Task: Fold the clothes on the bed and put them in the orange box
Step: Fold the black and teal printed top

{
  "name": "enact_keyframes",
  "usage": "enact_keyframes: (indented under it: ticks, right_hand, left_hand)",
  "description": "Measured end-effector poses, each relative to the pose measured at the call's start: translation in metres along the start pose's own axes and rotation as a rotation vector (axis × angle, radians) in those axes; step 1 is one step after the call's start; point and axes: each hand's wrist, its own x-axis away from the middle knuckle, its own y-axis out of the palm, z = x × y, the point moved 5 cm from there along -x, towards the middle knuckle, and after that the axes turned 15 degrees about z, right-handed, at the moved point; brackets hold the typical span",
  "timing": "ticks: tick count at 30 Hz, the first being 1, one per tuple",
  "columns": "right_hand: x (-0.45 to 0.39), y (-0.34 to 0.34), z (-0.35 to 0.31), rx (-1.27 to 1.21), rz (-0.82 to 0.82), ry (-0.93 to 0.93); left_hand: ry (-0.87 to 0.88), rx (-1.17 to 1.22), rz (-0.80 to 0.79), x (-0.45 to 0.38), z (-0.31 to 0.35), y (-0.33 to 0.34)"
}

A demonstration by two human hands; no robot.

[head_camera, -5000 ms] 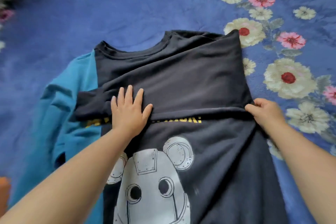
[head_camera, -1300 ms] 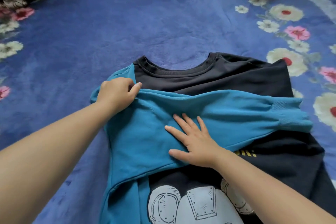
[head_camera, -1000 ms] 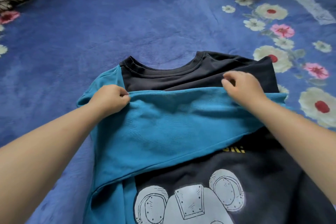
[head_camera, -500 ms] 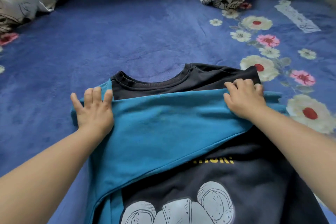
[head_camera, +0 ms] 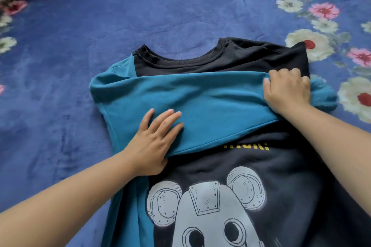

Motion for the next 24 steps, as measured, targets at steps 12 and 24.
enact_keyframes:
  ticks: [12, 24]
  right_hand:
    - [0.024, 0.014, -0.016, 0.084, -0.265, -0.095]
    - [0.041, 0.000, -0.069, -0.110, -0.230, -0.205]
  left_hand:
    - [-0.020, -0.079, -0.451, 0.029, -0.018, -0.011]
    - [-0.749, -0.239, -0.253, -0.020, -0.153, -0.025]
